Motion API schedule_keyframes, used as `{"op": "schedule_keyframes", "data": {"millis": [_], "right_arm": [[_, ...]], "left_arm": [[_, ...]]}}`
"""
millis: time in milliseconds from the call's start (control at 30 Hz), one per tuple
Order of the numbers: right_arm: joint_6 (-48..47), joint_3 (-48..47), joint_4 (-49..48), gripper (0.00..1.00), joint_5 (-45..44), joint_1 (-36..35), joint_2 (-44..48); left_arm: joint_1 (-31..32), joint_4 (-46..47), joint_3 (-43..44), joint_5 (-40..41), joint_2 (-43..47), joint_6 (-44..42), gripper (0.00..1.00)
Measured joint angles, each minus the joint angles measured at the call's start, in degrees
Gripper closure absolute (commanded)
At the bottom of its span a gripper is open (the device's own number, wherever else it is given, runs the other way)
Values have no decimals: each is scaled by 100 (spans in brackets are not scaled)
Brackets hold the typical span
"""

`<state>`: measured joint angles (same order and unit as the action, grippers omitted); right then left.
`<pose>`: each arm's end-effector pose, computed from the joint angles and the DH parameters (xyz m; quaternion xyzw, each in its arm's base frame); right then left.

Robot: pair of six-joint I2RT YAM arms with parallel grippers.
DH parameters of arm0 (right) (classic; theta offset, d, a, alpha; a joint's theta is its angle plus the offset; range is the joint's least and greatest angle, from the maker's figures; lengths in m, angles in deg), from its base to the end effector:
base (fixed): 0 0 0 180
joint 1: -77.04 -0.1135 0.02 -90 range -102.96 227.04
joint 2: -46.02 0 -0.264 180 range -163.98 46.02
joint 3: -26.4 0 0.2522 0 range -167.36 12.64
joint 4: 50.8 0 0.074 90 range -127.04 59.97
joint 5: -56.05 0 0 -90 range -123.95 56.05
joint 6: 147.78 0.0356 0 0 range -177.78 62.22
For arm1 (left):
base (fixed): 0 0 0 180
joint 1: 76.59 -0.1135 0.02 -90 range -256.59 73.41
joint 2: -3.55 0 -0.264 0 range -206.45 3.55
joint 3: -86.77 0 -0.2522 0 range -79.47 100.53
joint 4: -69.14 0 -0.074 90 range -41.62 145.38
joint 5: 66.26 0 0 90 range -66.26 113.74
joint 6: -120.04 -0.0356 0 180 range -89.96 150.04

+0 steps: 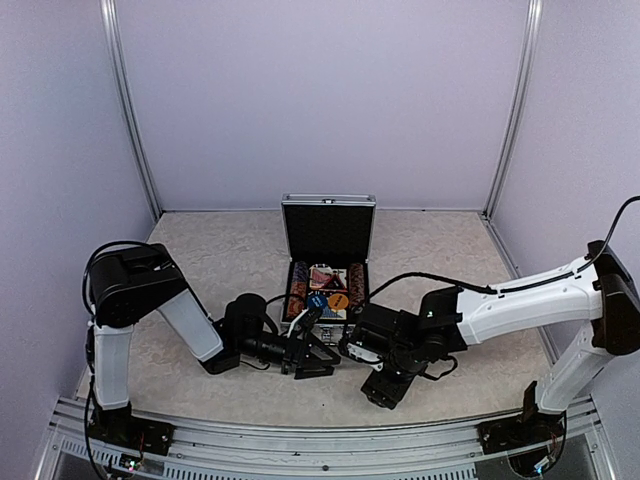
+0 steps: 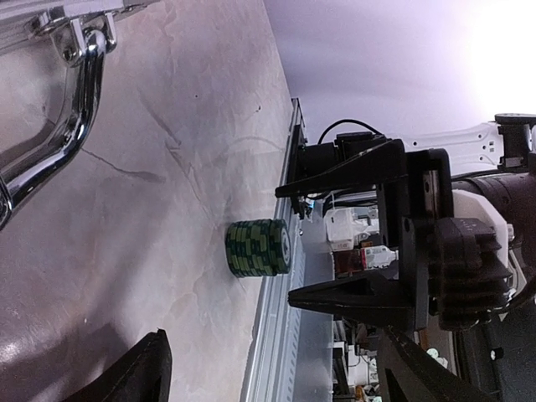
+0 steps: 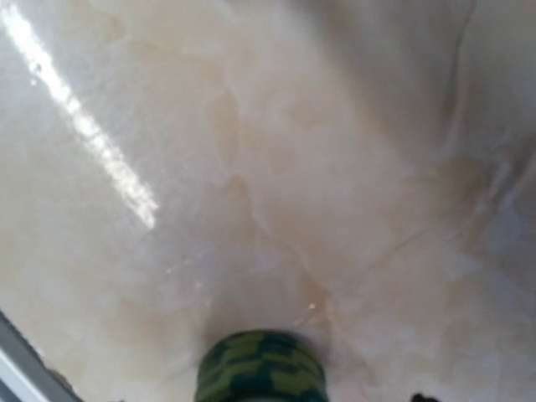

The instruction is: Pack up texas hold em set

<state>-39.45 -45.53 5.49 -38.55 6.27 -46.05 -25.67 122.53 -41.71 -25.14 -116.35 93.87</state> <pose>0.0989 0.2748 0.1841 -0.4341 0.8922 0.0544 0.1121 0.1926 -0.2798 0.0827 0.1691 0.7460 -0.6438 0.0224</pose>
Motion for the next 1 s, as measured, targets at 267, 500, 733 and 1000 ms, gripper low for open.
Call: {"op": "schedule_keyframes", "data": {"millis": [267,500,733,1000], "right_arm": [[118,437,-273,21,-105,0,629],[302,990,-654,12,-214,0,1099],[396,1443,-1049,11,-234,0,1097],[428,1545,-1495,11,-175,0,1003]], "left_arm": [[0,-682,-83,280,363,-577,15],[0,-769,-85,293,404,-713,13],[-17,-807,-63,284,492,-780,1],[-76,-953,-9,284,516,-879,1]]}}
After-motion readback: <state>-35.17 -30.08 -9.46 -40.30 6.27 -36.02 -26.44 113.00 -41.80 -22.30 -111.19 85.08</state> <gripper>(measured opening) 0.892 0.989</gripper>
